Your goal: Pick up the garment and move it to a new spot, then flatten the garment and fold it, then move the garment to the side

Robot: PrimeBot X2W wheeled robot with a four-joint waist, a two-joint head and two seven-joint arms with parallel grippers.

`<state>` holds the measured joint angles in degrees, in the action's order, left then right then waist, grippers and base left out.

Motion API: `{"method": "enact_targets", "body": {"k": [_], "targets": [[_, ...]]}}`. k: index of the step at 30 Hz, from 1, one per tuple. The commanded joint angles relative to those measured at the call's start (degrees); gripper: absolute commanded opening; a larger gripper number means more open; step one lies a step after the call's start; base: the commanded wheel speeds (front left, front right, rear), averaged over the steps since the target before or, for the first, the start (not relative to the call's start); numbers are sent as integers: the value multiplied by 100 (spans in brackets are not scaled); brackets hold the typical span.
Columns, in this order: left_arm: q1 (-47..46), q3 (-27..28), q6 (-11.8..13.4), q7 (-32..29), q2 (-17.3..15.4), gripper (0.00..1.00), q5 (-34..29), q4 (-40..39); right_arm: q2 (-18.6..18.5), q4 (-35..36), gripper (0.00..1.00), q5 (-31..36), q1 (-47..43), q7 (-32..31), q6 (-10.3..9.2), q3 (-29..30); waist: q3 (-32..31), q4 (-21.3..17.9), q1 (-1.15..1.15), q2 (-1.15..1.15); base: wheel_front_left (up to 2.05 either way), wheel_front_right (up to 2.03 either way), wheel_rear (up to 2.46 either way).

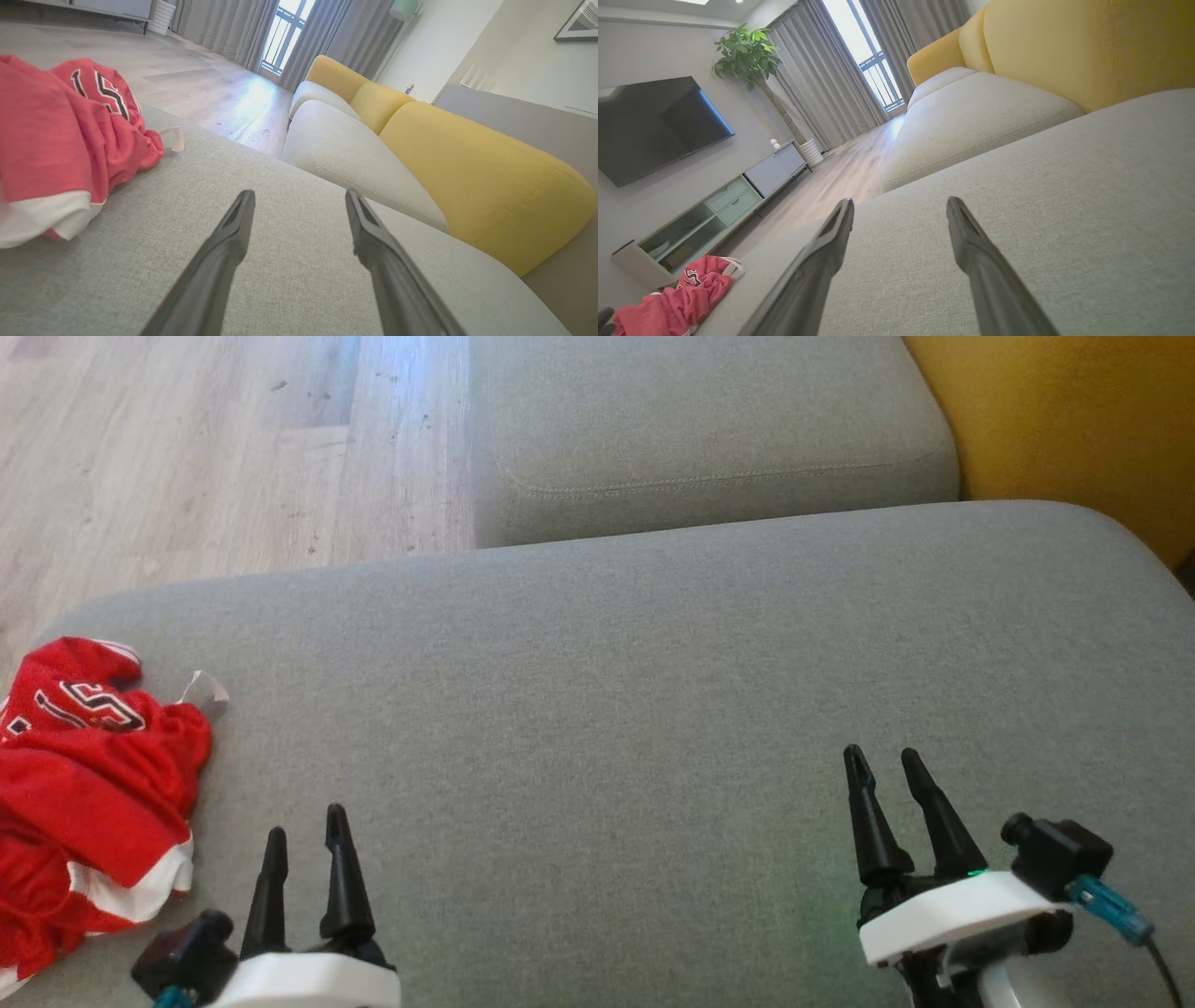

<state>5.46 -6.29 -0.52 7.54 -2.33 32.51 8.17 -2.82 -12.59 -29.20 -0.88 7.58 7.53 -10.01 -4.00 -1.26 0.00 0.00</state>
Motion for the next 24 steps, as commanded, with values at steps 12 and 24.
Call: {"method": "enact_targets", "body": {"k": [12, 24], "targets": [[-47, -50, 7, 279, -49, 100, -1084, -251, -27, 73, 100, 1029, 69, 279, -3, -36, -9, 19, 0, 0, 0, 0, 0], [78, -28, 7, 484, -52, 100, -1820, -184, -4, 72, 100, 1809, 18, 482, -4, -49, -67, -5, 0, 0, 0, 0, 0]]}}
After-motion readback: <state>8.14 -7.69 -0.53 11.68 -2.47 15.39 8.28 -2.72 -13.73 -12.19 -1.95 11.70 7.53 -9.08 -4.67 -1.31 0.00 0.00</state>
